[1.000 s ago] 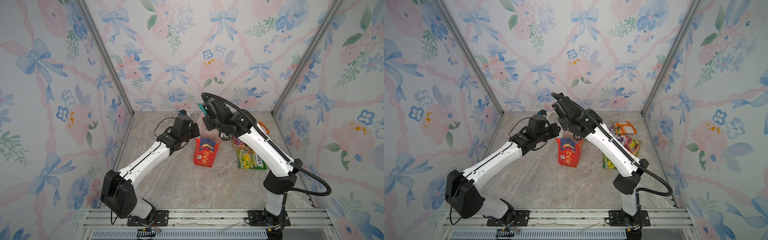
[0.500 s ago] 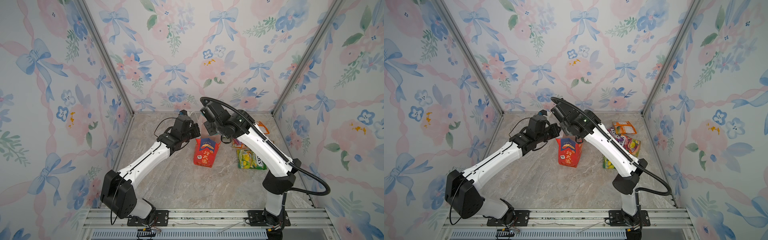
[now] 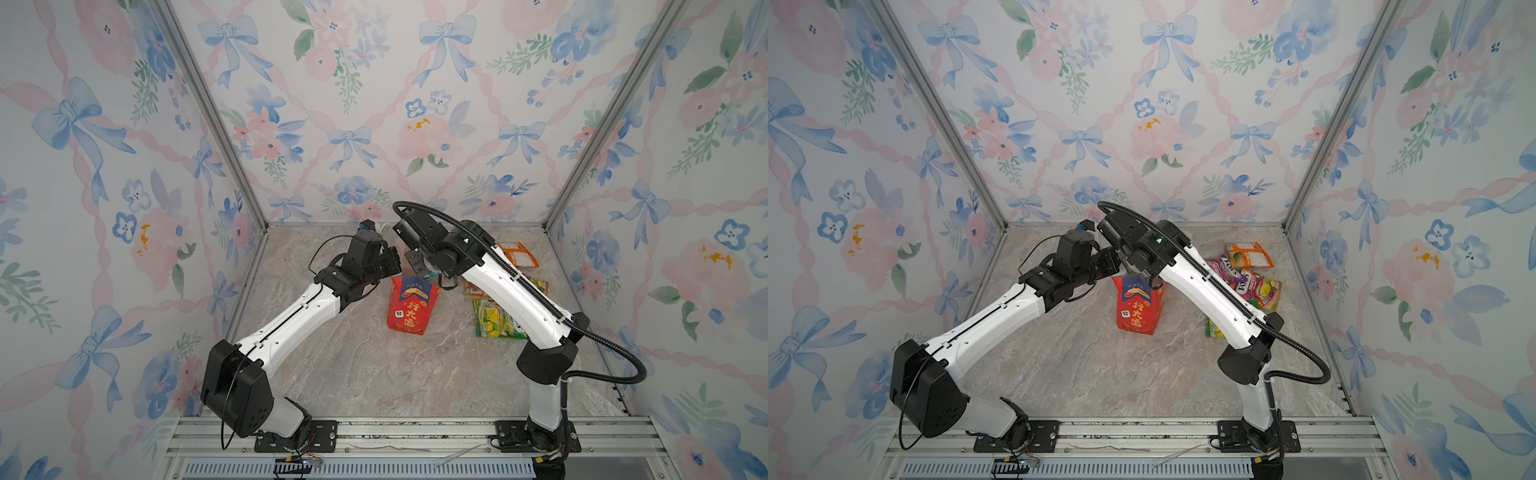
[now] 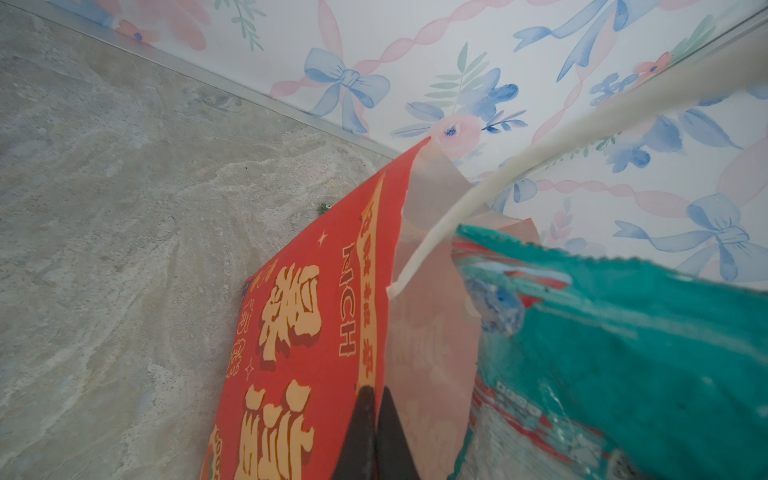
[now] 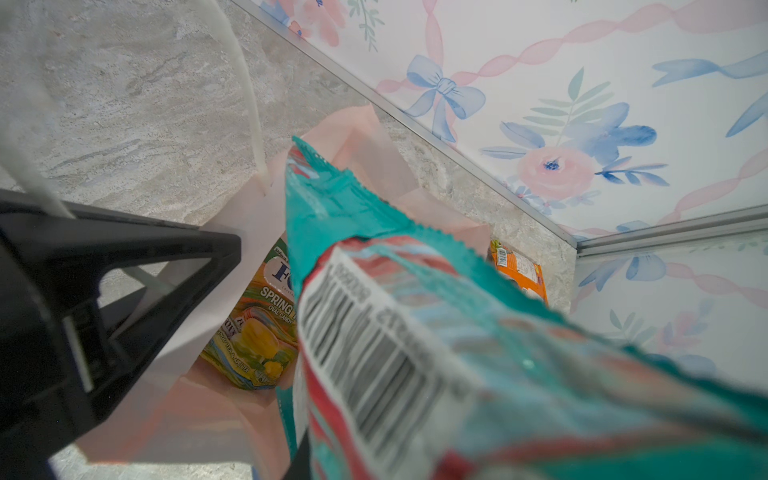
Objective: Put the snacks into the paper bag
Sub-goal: 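Carry the teal packet with the right gripper over the bag opening, then lower the teal packet into the bag and open the right gripper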
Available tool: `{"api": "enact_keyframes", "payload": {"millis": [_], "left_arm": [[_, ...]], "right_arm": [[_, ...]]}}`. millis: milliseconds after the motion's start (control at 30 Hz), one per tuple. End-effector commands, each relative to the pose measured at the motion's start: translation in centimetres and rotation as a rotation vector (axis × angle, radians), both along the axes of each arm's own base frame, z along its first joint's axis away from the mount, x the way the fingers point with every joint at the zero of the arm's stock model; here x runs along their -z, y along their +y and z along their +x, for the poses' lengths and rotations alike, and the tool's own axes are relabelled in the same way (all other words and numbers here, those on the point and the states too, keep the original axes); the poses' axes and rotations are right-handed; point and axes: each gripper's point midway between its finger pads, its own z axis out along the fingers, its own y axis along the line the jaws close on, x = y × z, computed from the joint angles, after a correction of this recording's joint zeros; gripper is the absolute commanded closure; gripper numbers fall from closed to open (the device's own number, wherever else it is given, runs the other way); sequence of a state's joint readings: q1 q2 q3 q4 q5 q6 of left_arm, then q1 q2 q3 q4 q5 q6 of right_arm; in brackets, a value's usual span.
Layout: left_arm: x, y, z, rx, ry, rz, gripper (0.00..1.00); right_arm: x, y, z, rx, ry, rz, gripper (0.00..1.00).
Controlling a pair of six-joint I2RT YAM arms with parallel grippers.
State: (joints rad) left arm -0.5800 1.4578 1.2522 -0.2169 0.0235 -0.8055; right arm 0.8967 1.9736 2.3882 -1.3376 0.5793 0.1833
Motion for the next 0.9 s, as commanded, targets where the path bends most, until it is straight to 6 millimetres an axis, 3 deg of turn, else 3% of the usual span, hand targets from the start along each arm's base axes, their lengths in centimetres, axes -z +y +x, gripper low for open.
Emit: {"api": "enact_keyframes", "payload": {"millis": [0,367,600,867], "left_arm": [[0.4,-0.4,-0.3,0.019,0.009,0.01,1.0],[0.6,-0.3,-0.4,0.017,0.009,0.015,1.0],[0.6,-0.3,-0.3,0.016,0.011,0.015,1.0],[0.6,-0.3,-0.3,0.015,0.012,0.014,1.0]], "right_arm": [[0.1,-0.8,0.2,0.036,0.016,0.01,1.0],[1.1,-1.2,0.5,0.062,0.054,0.022,1.0],[1.7,-1.2,0.7,0.061,0.075,0.022,0.89],[1.8,-1.0,1.0,0.065,0.075,0.034,0.9]]}}
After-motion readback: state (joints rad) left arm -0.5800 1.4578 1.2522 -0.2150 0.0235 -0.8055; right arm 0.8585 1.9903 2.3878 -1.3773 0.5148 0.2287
